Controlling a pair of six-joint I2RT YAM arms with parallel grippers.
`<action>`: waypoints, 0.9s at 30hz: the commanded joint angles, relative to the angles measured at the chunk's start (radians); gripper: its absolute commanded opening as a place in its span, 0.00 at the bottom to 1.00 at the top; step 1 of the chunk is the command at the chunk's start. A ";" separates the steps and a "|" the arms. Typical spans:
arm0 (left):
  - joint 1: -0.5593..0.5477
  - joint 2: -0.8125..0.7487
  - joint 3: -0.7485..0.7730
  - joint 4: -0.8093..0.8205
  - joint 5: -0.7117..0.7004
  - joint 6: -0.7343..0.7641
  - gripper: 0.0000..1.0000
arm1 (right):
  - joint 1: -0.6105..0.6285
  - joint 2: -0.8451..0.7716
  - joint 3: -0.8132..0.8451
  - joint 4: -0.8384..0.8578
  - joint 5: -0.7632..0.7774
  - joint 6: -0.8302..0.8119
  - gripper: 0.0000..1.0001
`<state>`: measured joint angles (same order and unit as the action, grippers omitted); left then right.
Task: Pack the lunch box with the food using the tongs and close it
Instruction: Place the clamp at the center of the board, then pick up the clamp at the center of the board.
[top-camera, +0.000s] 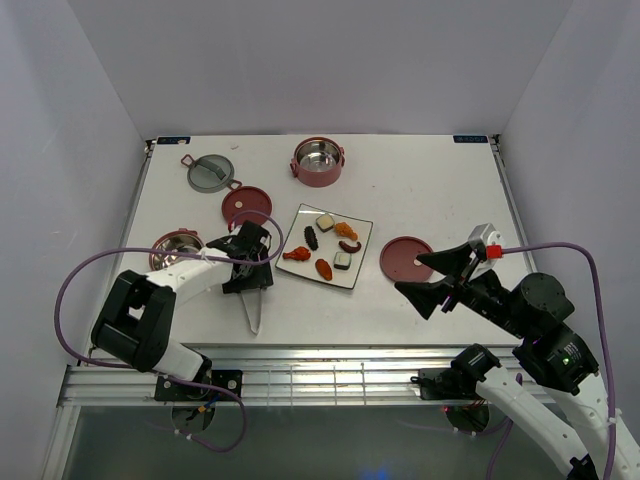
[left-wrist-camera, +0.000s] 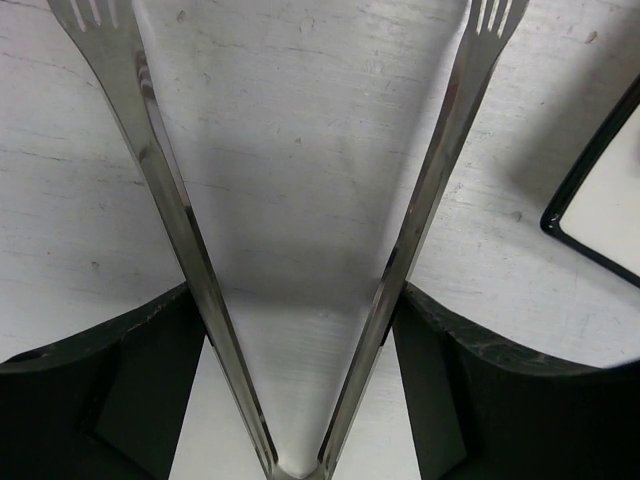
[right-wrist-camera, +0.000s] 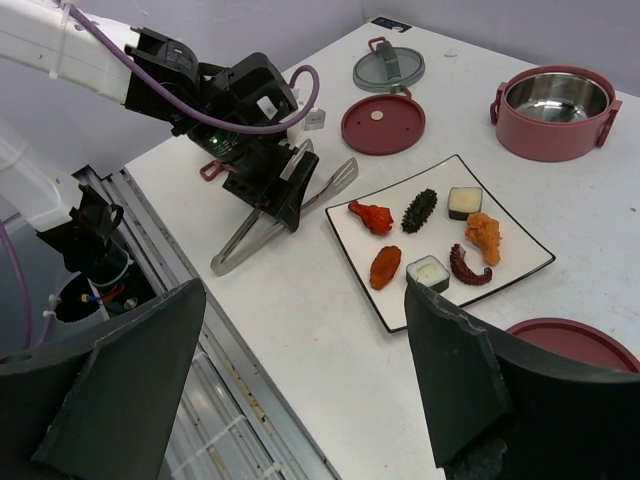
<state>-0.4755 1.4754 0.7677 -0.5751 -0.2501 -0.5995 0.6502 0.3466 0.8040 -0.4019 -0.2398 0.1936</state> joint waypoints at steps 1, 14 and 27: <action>-0.005 -0.036 -0.021 0.001 0.000 -0.019 0.83 | 0.005 -0.015 0.029 0.015 0.007 -0.014 0.86; -0.058 -0.035 -0.053 -0.023 -0.006 -0.083 0.88 | 0.005 0.000 0.047 0.014 0.004 -0.010 0.86; -0.091 -0.072 -0.067 -0.066 -0.051 -0.177 0.90 | 0.005 -0.004 0.047 0.011 -0.001 0.007 0.86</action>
<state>-0.5568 1.4273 0.7235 -0.5919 -0.2996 -0.7280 0.6502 0.3447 0.8230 -0.4110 -0.2386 0.1989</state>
